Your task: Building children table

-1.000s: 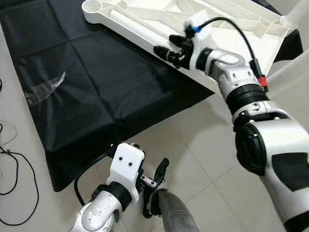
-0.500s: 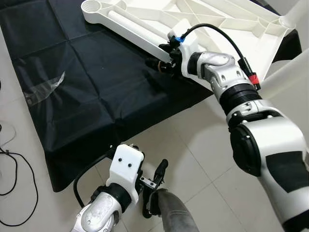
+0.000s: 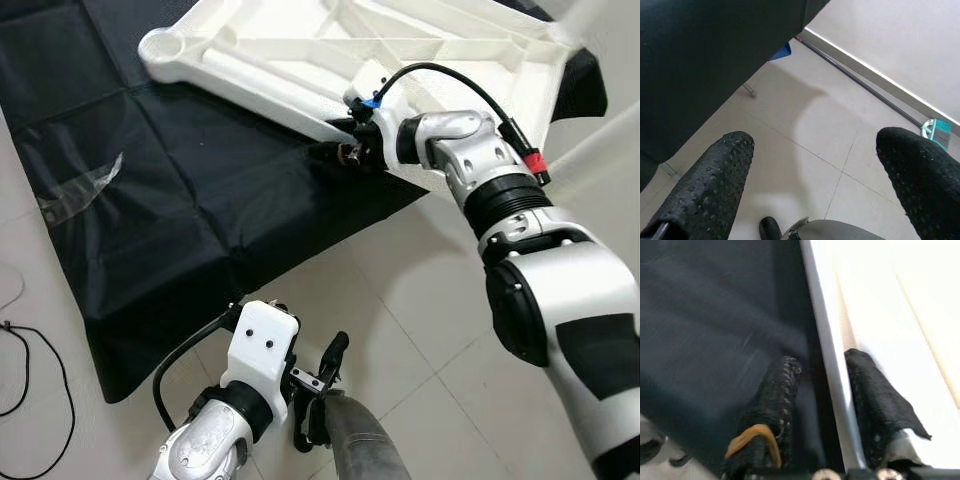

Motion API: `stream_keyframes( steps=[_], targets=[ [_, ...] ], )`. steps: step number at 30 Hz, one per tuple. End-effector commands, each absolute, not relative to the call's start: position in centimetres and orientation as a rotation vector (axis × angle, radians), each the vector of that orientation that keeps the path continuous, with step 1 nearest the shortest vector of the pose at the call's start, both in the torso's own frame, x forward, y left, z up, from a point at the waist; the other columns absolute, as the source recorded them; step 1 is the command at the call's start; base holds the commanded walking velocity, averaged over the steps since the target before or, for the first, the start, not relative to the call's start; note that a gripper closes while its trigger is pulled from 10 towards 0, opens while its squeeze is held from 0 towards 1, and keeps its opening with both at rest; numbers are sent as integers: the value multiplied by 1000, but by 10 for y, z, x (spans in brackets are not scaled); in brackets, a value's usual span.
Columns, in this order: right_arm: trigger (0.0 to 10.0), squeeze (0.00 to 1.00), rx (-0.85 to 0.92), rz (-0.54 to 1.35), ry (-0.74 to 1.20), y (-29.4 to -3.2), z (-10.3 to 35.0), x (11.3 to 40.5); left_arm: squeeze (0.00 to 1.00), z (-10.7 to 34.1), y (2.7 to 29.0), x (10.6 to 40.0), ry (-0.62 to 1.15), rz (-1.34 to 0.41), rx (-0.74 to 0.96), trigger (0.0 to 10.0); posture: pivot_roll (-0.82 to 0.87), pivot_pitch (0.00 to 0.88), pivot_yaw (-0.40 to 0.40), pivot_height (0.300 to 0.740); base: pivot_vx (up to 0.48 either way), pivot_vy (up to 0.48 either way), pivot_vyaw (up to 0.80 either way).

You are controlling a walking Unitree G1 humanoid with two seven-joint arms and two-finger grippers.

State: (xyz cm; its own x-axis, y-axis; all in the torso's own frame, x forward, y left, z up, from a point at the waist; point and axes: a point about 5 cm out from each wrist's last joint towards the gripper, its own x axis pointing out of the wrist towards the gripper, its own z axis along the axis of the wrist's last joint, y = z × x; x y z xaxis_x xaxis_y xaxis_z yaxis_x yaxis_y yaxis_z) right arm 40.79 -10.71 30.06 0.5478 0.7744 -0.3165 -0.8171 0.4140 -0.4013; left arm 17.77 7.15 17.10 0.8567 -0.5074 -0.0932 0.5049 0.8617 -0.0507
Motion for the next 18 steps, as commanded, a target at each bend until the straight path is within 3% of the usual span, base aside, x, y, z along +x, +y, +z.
stream_keyframes(
  steps=[1,10,13,18],
  targets=[
    [0,0,-620,1119,193,-103,273,403,0,166,67,174,135,-552,-43,10000,108,382,-160,740,0,0,0],
    [0,0,-835,1224,86,-117,271,395,0,166,67,175,132,-551,-43,10000,108,380,-163,740,0,0,0],
    [0,0,-945,1174,81,-127,274,396,0,166,67,176,130,-550,-42,10000,104,381,-161,740,0,0,0],
    [0,0,-987,1148,84,-131,275,397,0,167,67,176,129,-550,-41,10000,104,381,-161,740,0,0,0]
  ],
)
